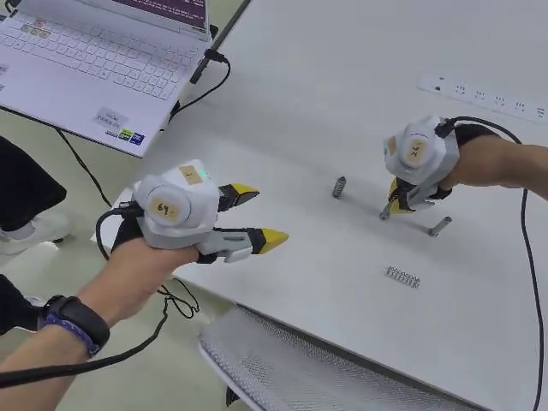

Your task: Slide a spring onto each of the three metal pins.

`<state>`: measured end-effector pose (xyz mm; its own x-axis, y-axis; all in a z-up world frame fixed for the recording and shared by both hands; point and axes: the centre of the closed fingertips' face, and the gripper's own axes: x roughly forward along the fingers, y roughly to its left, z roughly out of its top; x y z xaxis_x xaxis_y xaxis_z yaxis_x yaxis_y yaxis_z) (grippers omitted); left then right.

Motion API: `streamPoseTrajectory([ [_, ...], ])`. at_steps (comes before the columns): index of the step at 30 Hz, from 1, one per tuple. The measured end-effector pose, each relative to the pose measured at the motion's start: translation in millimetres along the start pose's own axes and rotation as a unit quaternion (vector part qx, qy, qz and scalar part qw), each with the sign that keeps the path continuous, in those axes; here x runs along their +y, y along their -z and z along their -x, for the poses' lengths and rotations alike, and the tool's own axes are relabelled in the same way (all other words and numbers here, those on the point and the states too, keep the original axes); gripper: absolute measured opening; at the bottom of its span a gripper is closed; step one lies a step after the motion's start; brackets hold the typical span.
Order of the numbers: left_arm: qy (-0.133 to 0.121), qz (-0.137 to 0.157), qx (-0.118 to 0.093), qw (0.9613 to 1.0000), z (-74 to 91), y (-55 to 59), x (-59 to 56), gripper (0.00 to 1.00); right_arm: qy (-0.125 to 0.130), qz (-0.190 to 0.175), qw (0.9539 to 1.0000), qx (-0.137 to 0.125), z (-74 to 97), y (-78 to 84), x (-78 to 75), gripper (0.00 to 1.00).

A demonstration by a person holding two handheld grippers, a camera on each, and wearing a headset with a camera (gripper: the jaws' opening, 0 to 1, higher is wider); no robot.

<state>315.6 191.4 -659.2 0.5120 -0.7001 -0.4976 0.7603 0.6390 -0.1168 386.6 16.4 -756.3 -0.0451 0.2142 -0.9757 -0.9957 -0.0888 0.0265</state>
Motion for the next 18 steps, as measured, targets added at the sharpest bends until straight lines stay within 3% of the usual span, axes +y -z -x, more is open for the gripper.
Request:
streamPoseTrajectory([
  [18,0.0,0.002,0.001,1.0,1.4,0.4,2.3,0.45,0.0,-0.004,1.0,0.005,-8.7,2.7,-1.8,0.09],
])
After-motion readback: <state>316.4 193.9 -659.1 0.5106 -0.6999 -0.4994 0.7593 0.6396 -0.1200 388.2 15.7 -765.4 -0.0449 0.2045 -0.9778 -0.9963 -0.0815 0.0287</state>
